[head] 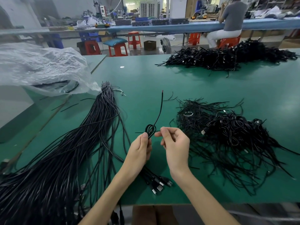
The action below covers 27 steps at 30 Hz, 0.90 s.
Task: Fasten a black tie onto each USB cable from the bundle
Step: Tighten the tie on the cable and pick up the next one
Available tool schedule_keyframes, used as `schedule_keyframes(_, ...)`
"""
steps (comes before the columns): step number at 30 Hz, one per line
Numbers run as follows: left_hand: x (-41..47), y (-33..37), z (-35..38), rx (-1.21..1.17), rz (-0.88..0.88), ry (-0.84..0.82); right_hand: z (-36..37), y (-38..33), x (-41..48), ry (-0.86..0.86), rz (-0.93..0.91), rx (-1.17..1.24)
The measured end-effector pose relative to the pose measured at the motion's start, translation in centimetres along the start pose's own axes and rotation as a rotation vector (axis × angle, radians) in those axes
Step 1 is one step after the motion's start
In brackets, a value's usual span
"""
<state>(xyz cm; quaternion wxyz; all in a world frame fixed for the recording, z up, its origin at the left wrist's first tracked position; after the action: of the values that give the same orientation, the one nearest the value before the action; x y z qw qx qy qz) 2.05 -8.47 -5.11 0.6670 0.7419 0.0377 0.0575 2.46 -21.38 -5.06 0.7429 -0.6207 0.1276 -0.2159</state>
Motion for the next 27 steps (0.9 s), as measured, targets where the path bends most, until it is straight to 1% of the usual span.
schedule_keyframes(6, 0.2, -0.3, -0.2, -0.044, -0.006, 0.015, 0.0, 1.1, -1.0, -0.069, -0.064, -0.096)
schedule_keyframes(9, 0.3, -0.6, -0.3, -0.030, -0.006, 0.030, -0.1, 1.2, -0.9, -0.094, -0.041, -0.074)
schedule_keyframes(14, 0.4, -0.7, -0.4, -0.052, -0.027, 0.051, 0.0, 1.1, -0.9, -0.188, 0.013, -0.032)
schedule_keyframes(20, 0.5, -0.9, -0.8, -0.112, -0.062, 0.124, 0.6, 1.0, -1.4, -0.311, -0.015, -0.122)
schedule_keyframes(24, 0.5, -1.0, -0.9, -0.122, -0.074, 0.141, 0.6, 0.9, -1.4, -0.324, -0.018, -0.121)
schedule_keyframes(27, 0.4, -0.8, -0.9, -0.121, -0.062, 0.088, 0.7, 0.8, -1.5, -0.323, -0.012, -0.117)
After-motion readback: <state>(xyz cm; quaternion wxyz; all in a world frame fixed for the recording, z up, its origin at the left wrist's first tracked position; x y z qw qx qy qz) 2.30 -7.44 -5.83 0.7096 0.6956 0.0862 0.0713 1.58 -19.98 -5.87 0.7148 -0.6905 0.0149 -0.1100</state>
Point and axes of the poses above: each hand's wrist, its own x-axis towards the middle knuckle, its own z-axis out of the palm, y = z × x, the point moved 3 cm from there along x, towards the middle knuckle, and after that the axes turned 12 degrees about y, right-handed, at the moved point
